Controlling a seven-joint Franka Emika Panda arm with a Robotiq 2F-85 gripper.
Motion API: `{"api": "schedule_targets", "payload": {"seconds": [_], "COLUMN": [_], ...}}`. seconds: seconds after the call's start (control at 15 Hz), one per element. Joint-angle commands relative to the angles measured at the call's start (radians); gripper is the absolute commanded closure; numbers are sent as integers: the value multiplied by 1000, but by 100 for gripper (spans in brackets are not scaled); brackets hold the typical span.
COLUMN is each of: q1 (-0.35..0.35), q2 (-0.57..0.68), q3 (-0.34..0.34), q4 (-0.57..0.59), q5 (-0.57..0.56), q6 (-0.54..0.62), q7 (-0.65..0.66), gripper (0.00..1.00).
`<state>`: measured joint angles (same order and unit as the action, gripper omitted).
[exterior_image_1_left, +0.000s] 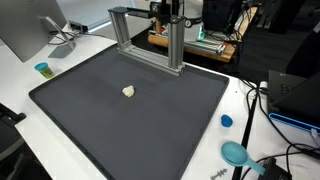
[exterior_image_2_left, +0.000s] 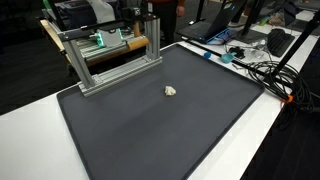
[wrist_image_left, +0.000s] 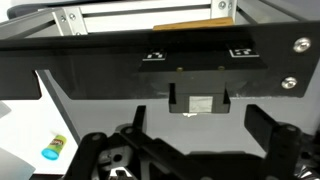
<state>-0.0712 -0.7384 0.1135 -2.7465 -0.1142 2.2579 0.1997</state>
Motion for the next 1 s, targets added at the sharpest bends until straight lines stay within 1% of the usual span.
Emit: {"api": "schedule_targets", "payload": {"seconds": [0.0, 0.4, 0.73, 0.93], "q1": [23, 64, 45, 57], "q2": [14, 26, 16, 8], "q3": [-34, -68, -62, -65], "q4": [1, 2, 1, 1], "q5": [27, 77, 64, 72], "q6": [21, -16, -61, -91], "q7": [-26, -81, -60, -71], "gripper": [0, 0, 0, 0]}}
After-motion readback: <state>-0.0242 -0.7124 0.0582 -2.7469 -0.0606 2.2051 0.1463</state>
